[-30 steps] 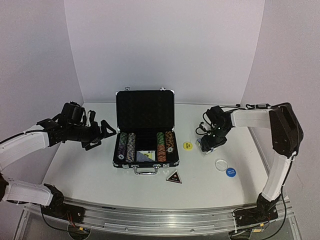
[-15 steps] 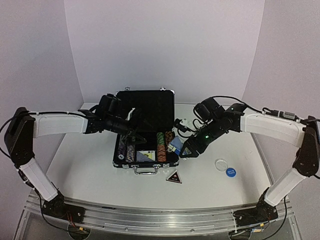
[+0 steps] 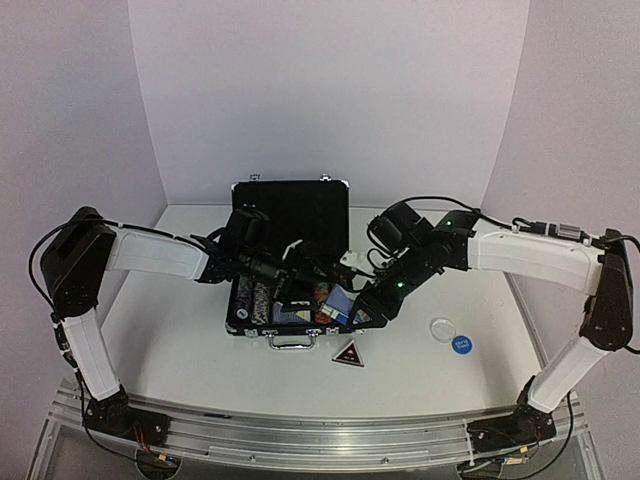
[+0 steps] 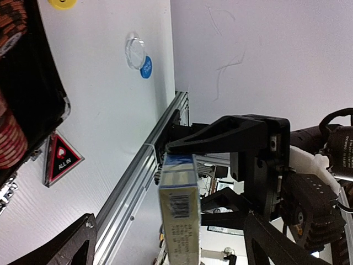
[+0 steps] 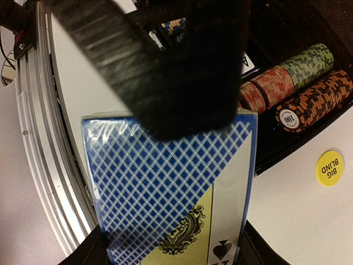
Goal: Pack up texas hold em set
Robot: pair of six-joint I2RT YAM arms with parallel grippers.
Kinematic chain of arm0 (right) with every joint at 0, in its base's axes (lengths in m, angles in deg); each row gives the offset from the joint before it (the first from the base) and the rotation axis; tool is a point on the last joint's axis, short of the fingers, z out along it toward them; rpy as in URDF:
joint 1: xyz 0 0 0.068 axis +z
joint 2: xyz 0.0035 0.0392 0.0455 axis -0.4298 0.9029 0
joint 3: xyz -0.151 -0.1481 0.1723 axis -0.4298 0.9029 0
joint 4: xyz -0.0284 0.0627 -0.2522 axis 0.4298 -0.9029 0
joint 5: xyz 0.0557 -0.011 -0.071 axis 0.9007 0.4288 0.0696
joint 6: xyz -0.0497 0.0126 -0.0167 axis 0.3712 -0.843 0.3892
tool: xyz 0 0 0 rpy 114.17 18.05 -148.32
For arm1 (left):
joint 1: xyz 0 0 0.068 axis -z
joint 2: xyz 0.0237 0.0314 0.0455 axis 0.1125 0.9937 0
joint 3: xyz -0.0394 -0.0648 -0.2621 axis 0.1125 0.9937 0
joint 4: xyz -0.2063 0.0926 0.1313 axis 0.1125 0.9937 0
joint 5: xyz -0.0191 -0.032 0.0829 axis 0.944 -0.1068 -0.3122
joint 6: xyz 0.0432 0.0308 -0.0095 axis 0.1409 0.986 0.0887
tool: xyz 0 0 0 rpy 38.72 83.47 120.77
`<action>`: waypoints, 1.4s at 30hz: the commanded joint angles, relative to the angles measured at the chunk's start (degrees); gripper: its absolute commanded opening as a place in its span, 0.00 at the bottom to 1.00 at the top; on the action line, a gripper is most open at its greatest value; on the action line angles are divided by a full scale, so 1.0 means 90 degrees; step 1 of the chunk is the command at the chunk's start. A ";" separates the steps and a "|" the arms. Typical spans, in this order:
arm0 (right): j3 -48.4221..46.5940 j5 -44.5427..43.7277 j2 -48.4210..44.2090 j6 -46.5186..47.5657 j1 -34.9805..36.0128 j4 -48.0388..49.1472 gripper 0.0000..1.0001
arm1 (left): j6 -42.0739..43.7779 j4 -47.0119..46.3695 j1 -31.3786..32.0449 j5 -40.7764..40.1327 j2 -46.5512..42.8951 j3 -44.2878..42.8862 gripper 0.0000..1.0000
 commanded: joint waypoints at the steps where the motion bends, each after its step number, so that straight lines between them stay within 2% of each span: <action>1: -0.0359 0.0033 0.0004 0.0227 0.0084 0.0098 0.39 | -0.0341 -0.0591 0.0152 0.0383 0.0021 -0.0061 0.91; 7: -0.0428 -0.0056 0.0033 0.0368 0.0116 0.0102 0.38 | 0.0054 0.0179 0.0239 0.0330 0.0003 -0.0174 0.77; 12: -0.0456 -0.0069 0.0050 0.0429 0.0127 0.0102 0.38 | 0.0122 0.0266 0.0348 0.0333 -0.0048 -0.0090 0.51; 20: -0.0441 0.0041 0.0025 0.0514 0.0172 0.0112 0.38 | -0.0247 -0.0504 0.0396 0.0375 -0.0103 0.0205 0.16; 22: -0.0444 0.0025 0.0019 0.0491 0.0179 0.0112 0.46 | -0.0256 -0.0544 0.0396 0.0335 -0.0145 0.0241 0.02; 26: -0.0536 -0.0235 -0.0062 0.0155 0.0179 0.0146 0.83 | -0.0149 -0.0542 0.0384 0.0142 -0.0310 0.0295 0.00; 27: -0.0557 -0.0344 -0.0126 0.0017 0.0179 0.0163 0.91 | -0.0044 -0.0484 0.0357 0.0023 -0.0374 0.0293 0.00; 28: -0.0576 -0.0526 -0.0182 -0.0116 0.0179 0.0182 0.94 | 0.0087 -0.0299 0.0309 -0.0130 -0.0456 0.0274 0.00; 32: -0.0504 -0.1444 -0.0546 -0.0767 0.0175 0.0305 0.96 | 0.1053 0.1224 -0.0092 -0.1655 -0.1003 0.0128 0.00; 35: -0.0381 -0.2170 -0.0807 -0.1241 0.0169 0.0388 0.97 | 0.1453 0.1952 -0.0537 -0.2627 -0.1316 0.0131 0.00; 38: -0.0208 -0.2903 -0.1004 -0.1639 0.0169 0.0408 0.98 | 0.1723 0.2505 -0.0844 -0.3243 -0.1444 0.0045 0.00; 42: 0.0050 -0.3802 -0.1192 -0.2122 0.0154 0.0438 0.98 | 0.2033 0.2818 -0.0933 -0.3556 -0.1366 -0.0162 0.00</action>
